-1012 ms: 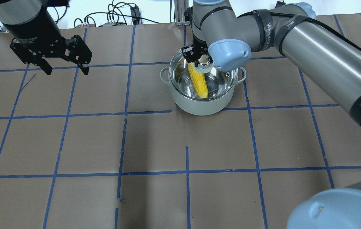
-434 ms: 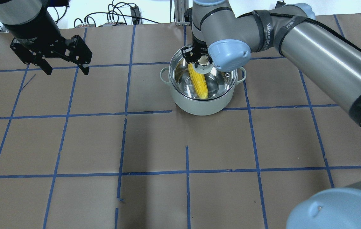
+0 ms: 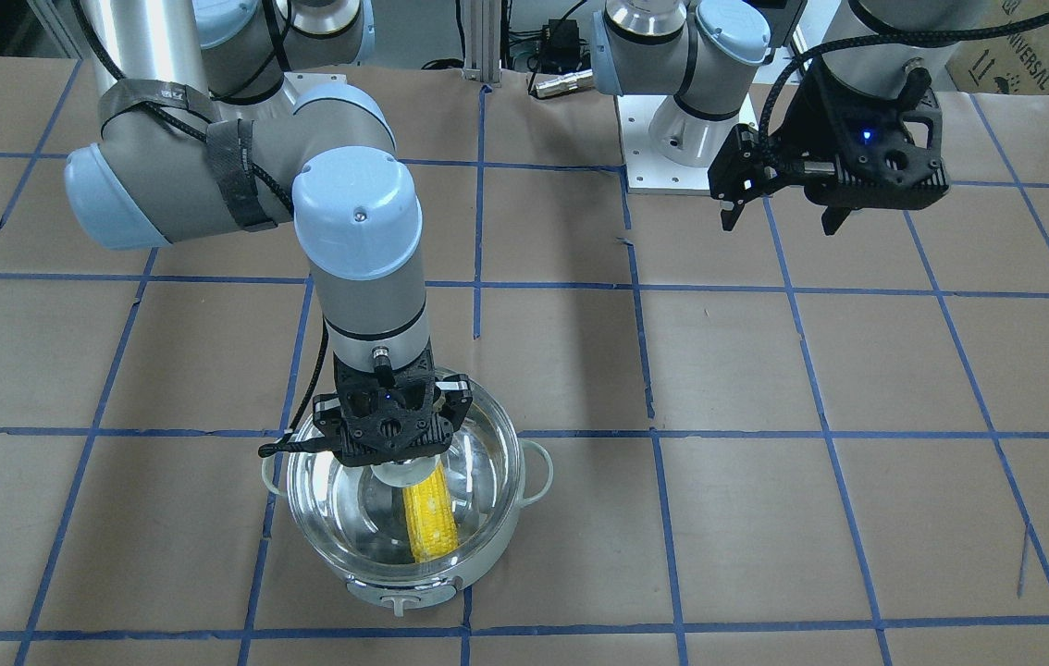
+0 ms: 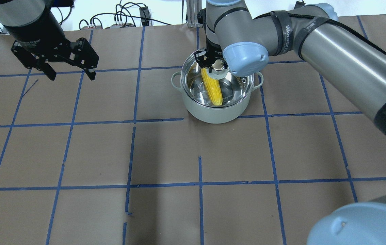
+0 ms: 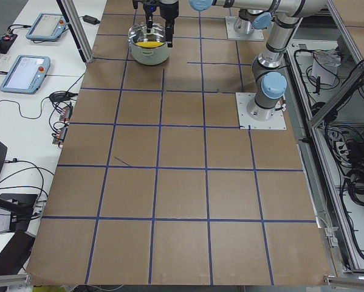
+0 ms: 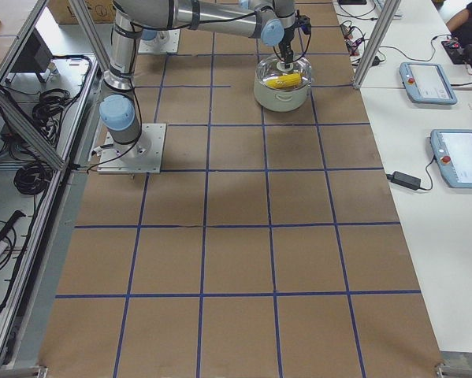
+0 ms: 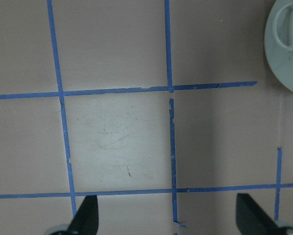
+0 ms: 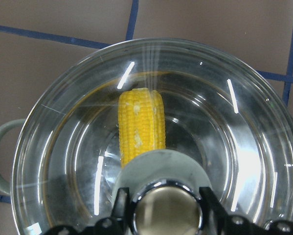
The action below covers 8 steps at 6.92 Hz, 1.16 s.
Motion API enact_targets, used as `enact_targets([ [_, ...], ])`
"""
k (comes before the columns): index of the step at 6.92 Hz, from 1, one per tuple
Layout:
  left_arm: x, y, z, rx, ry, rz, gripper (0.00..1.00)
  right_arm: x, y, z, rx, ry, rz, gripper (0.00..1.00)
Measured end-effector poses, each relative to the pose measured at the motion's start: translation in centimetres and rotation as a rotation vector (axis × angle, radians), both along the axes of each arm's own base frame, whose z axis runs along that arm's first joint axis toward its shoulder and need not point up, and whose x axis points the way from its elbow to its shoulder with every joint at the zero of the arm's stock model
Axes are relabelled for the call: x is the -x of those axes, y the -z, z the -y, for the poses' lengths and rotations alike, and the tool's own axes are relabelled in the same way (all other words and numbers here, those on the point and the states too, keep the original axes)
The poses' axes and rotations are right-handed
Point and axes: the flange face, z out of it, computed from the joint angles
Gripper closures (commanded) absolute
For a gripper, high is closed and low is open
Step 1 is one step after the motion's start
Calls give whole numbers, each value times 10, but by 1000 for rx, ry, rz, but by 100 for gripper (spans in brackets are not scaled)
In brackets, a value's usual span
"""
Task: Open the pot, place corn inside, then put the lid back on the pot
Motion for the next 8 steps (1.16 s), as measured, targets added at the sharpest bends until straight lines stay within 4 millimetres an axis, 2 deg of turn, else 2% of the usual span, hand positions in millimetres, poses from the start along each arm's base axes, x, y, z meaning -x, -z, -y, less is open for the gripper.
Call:
enact_targets([
  [4, 0, 0, 0, 0, -1, 1, 0, -1, 0, -3, -4, -1, -2, 56],
  [5, 0, 0, 0, 0, -1, 0, 0, -1, 1, -4, -6, -1, -2, 40],
  [6, 0, 0, 0, 0, -1, 0, 0, -1, 0, -4, -6, -1, -2, 31],
  [8, 0, 0, 0, 0, -1, 0, 0, 0, -3, -2, -7, 0, 1, 24],
])
